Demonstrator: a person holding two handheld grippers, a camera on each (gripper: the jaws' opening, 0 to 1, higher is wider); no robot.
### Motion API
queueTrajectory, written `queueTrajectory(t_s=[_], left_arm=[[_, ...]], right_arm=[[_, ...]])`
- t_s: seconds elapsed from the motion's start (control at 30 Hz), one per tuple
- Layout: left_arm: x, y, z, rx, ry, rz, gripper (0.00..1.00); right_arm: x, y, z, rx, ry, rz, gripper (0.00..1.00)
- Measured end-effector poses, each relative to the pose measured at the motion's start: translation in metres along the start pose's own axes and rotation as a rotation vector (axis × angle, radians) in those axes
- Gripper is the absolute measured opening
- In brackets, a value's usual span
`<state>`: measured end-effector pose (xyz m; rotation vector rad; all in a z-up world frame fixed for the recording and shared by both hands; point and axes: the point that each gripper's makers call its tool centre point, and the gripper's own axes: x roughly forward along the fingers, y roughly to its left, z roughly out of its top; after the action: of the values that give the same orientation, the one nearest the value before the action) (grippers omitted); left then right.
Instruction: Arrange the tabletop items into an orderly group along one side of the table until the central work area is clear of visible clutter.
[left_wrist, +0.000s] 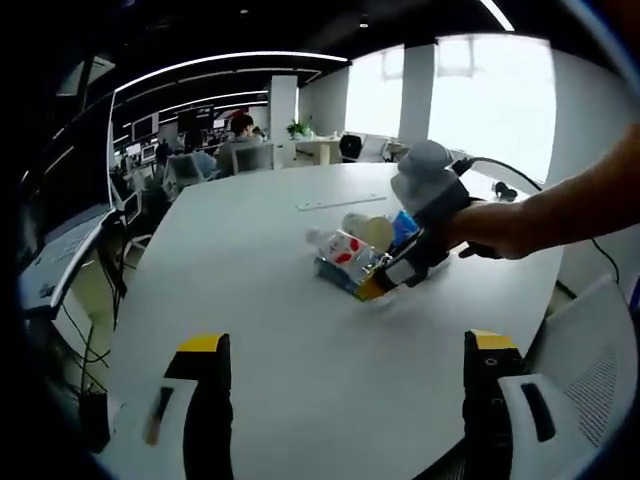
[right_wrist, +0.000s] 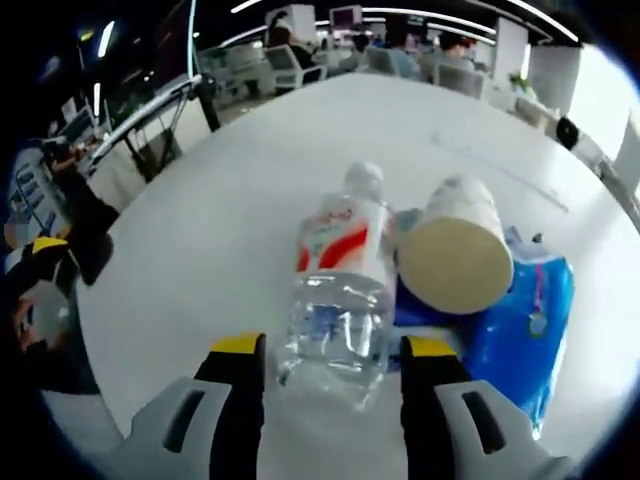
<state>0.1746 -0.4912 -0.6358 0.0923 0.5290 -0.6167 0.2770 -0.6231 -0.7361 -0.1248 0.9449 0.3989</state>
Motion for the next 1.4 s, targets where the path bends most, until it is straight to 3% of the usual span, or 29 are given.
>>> queueTrajectory(t_s=[0.57,0.83,1.4], left_arm=[[0.014,0.004,0.007,0.001,-0.006,-0.017,0.96],[0.028,0.008,0.005,-0.016,0.020,-0.029,0.94],[0.059,0.026,0.034,-0.011,-0.010,-0.041,0.91]], right_arm=[[0.003,0.001,-0.001,-0.041,0.030,-0.022,0.43],[0.003,0.001,-0.002,-0.041,0.034,-0.025,0.43],[0.004,0.000,-0.002,-0.034,0.030,-0.030,0.43]])
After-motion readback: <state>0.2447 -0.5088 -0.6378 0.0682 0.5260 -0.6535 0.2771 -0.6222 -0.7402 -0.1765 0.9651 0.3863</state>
